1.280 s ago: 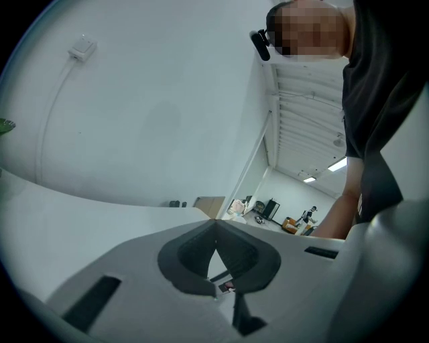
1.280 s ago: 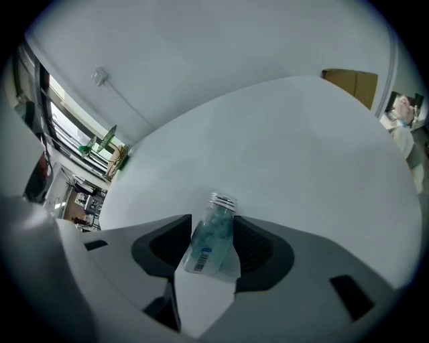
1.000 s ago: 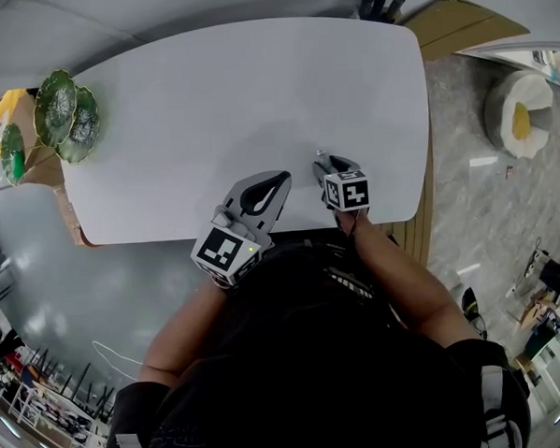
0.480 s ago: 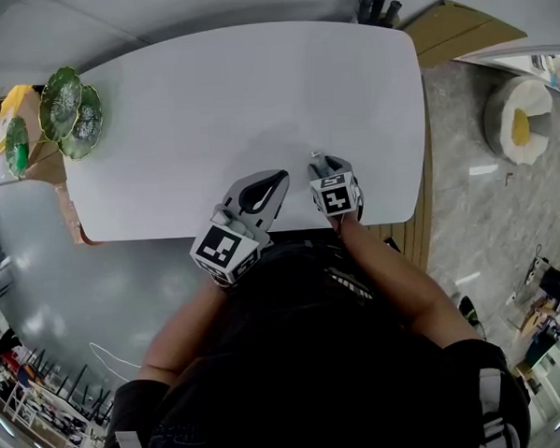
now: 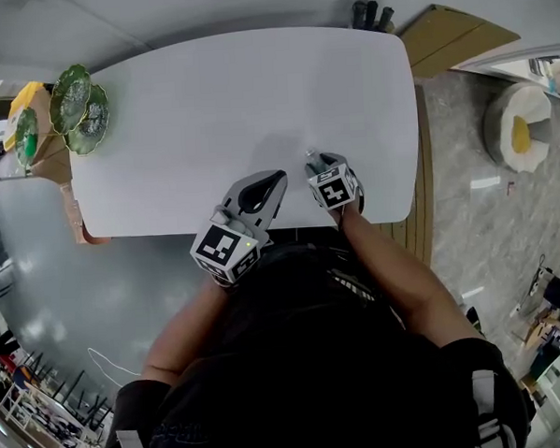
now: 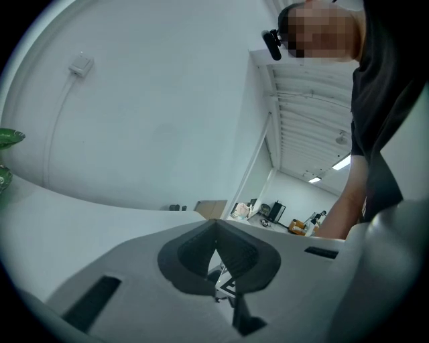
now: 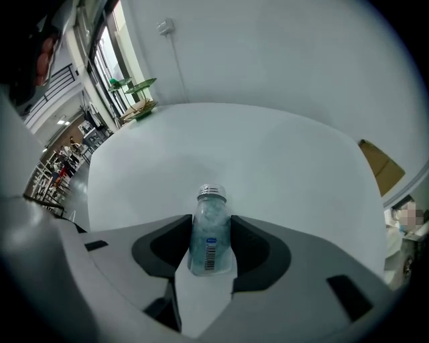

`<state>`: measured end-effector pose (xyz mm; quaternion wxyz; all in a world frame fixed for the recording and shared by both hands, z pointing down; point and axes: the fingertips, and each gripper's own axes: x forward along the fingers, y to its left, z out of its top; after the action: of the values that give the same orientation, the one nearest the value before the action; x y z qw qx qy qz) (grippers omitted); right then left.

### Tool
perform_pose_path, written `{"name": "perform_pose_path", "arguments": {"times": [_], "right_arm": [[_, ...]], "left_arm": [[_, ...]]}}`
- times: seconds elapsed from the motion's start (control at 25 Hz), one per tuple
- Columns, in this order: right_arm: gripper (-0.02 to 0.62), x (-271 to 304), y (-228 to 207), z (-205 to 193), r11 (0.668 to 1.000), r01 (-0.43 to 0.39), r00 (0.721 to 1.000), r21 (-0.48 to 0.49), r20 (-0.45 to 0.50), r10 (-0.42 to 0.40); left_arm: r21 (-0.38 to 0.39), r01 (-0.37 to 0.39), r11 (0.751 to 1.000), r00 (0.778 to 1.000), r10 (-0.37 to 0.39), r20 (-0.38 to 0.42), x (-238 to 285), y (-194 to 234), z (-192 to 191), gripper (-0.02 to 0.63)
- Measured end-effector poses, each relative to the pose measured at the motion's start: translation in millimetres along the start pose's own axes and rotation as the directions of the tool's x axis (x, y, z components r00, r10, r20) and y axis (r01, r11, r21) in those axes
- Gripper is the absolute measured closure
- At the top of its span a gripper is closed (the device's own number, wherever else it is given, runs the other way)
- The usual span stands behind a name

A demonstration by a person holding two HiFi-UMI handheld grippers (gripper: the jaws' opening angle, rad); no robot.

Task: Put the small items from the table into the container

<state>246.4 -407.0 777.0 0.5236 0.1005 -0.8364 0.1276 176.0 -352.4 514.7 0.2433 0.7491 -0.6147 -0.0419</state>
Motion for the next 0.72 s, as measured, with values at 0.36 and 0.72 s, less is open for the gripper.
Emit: {"name": "perform_pose_path", "arguments": {"times": [0.36,0.72], "right_arm": [[0.410,-61,-22,42,1.000,-0.009,0.983,0.024,0.185,0.005],[0.410,-222,-49,99,0.996,-0.080,0.851,0.049,0.523,0.043]], "left_arm": [[0.071,-0.011,0.997,0.998,0.007,0.059,-4,-29,19,0.600],[0.172,-0.026,0.985,0.986,-0.003,0.167,4,-75,65,0.600]]}}
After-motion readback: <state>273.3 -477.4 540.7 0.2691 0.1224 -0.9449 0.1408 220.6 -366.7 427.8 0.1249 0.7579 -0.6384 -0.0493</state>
